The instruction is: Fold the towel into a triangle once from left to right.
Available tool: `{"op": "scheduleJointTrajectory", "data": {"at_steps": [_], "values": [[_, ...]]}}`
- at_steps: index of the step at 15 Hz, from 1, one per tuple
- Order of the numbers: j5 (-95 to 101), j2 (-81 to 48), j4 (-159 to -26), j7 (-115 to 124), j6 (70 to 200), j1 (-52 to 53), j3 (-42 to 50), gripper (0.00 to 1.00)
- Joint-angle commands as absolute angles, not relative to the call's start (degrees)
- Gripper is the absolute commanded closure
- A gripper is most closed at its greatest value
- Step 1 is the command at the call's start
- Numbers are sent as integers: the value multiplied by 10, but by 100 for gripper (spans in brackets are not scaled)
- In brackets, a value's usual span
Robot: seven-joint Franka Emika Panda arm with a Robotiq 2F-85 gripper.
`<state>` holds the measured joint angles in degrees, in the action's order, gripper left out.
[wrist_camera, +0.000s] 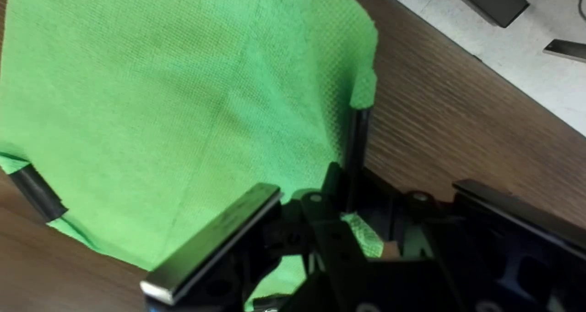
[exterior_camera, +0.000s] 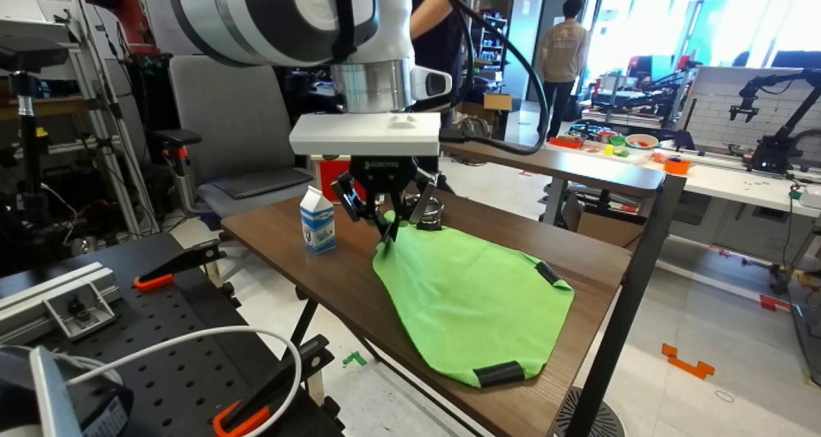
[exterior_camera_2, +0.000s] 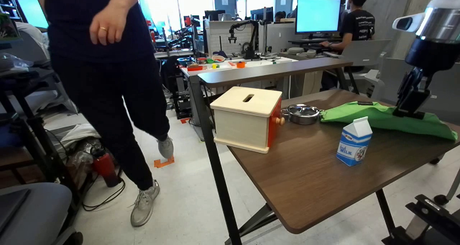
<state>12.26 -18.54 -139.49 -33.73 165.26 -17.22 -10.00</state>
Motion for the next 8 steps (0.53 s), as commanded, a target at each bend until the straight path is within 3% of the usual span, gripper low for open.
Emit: {"op": "scheduleJointTrajectory", "data": {"at_steps": [1, 8], "values": [[73, -150, -1381, -360, 1604, -170, -91, 97], [90, -202, -1284, -345, 1542, -152, -11, 97]]}}
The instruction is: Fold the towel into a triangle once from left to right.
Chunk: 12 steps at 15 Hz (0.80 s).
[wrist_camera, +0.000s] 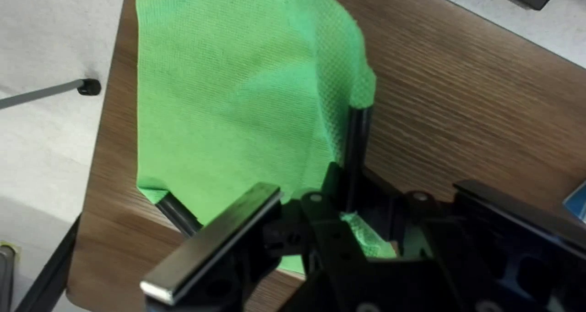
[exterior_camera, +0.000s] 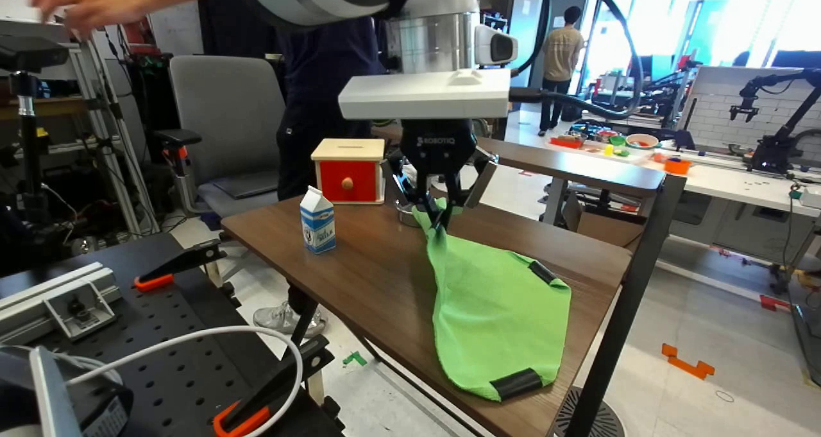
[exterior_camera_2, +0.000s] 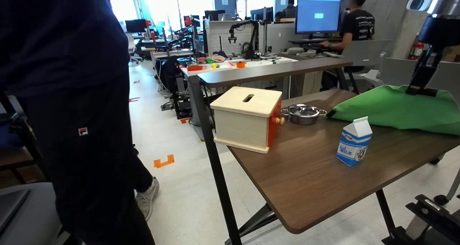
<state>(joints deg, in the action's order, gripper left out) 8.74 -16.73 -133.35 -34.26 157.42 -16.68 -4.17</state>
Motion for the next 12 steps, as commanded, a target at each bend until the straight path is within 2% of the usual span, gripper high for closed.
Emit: {"op": "scheduleJointTrajectory", "data": {"at_steps": [1, 12], "values": [[100, -220, -1266, -341, 1534, -149, 0, 97], [121, -374, -1069, -446, 1457, -159, 5, 97]]}}
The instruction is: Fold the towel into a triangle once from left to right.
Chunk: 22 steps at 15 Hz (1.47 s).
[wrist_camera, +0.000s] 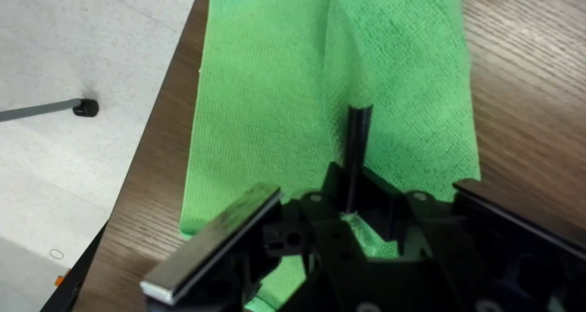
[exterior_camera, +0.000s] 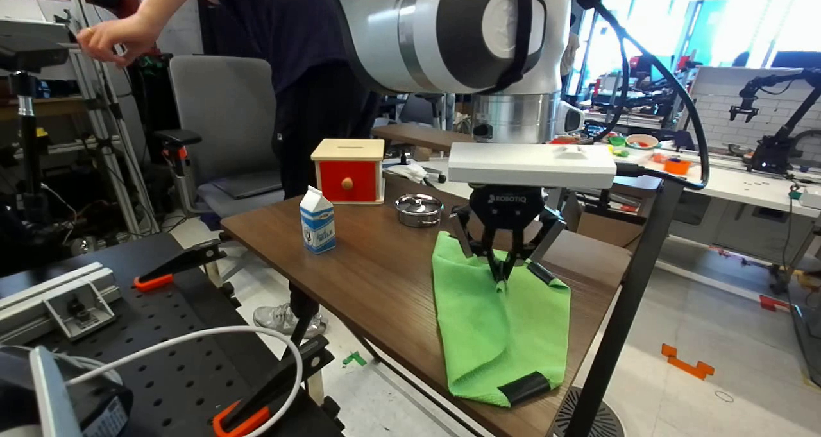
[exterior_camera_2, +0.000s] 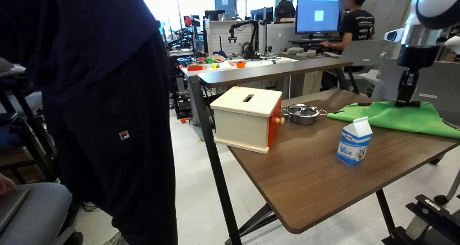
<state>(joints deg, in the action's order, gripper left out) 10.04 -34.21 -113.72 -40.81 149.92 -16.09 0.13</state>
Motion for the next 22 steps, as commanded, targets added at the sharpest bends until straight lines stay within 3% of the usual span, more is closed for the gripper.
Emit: {"op": "scheduleJointTrajectory", "data": {"at_steps": [1, 9, 10, 12, 19, 22], "values": [[125, -384, -1049, -460, 1451, -158, 6, 97], [144, -445, -939, -528, 1428, -154, 9, 97], [144, -453, -931, -531, 1428, -155, 8, 64], [151, -465, -925, -535, 1440, -151, 13, 56], [126, -402, -997, -541, 1488, -175, -10, 1], [70, -324, -1074, -524, 1463, -192, -22, 0]]}}
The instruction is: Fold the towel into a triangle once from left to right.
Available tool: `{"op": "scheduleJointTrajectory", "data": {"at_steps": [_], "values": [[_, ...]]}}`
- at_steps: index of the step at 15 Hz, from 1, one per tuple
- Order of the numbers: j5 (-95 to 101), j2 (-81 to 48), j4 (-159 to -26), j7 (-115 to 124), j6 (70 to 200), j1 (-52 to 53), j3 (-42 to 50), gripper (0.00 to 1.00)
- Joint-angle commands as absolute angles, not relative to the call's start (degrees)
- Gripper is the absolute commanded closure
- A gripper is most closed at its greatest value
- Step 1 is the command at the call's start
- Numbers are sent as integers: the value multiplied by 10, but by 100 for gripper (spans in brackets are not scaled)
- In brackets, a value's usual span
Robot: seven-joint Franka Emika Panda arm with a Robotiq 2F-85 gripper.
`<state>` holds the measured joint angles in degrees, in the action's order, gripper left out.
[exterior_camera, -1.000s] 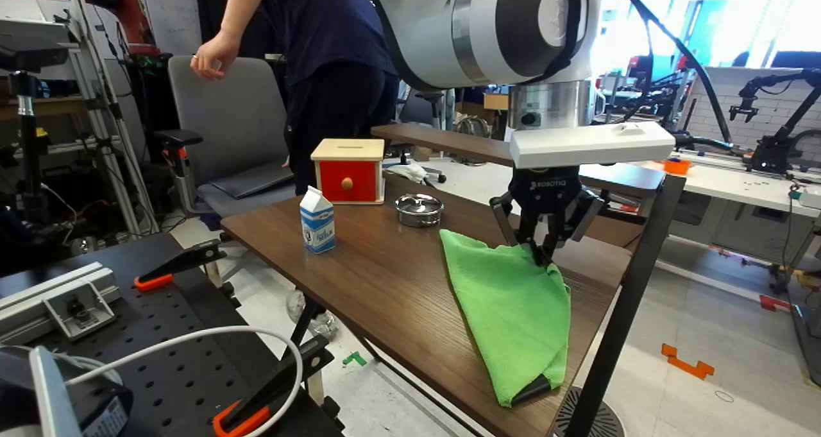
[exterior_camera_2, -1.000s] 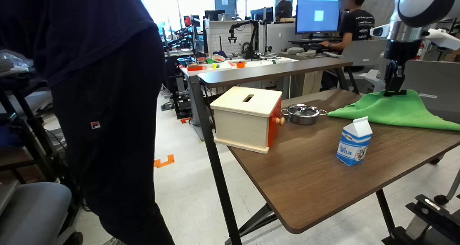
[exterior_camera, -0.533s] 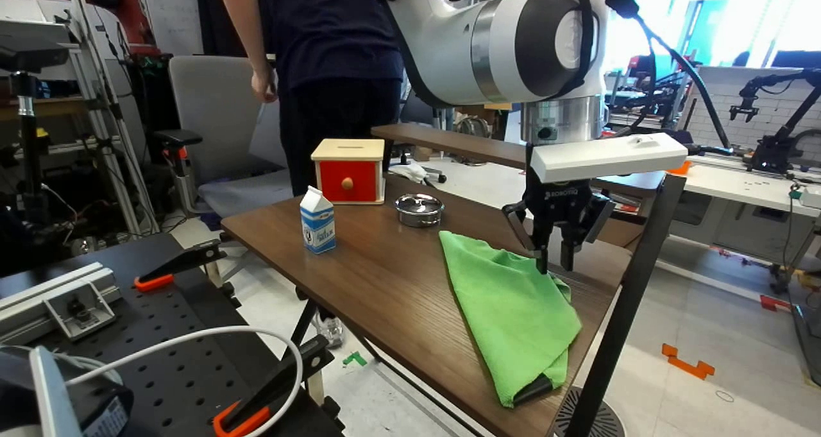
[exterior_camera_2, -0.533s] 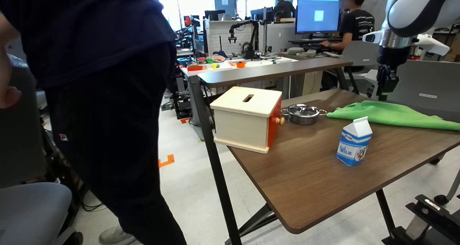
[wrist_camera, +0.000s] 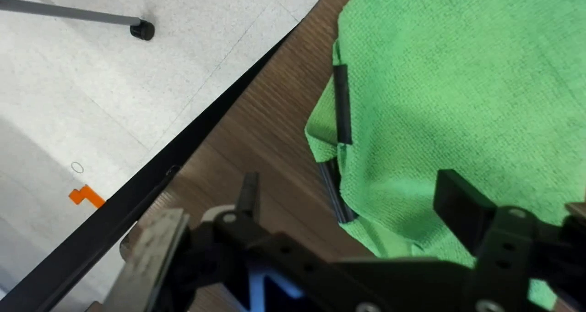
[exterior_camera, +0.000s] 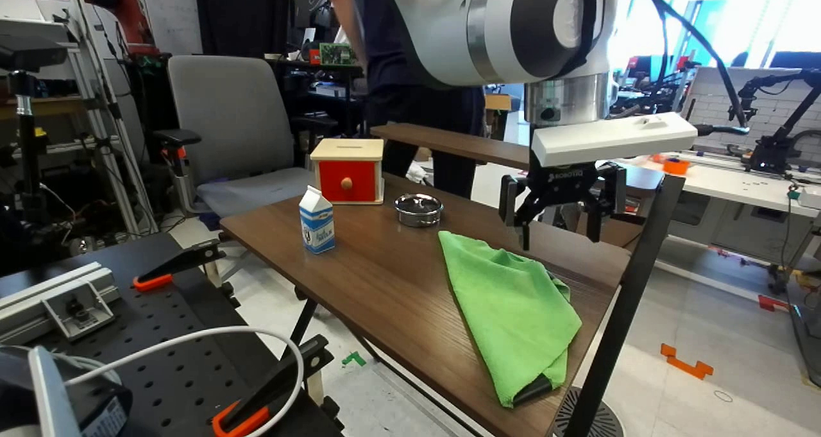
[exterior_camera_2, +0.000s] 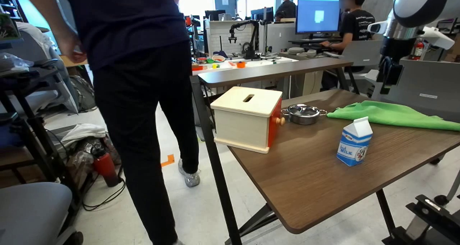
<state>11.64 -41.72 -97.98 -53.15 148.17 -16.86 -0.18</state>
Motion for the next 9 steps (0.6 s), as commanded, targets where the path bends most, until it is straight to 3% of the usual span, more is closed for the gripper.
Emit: {"op": "scheduleJointTrajectory", "data": {"at_steps": [1, 7, 8, 9], "values": [[46, -287, -1109, -510, 1450, -194, -22, 0], [7, -99, -1260, -351, 1380, -160, 23, 0], [21, -176, -1195, -392, 1407, -164, 21, 0], [20, -146, -1218, -373, 1395, -159, 26, 0]]}}
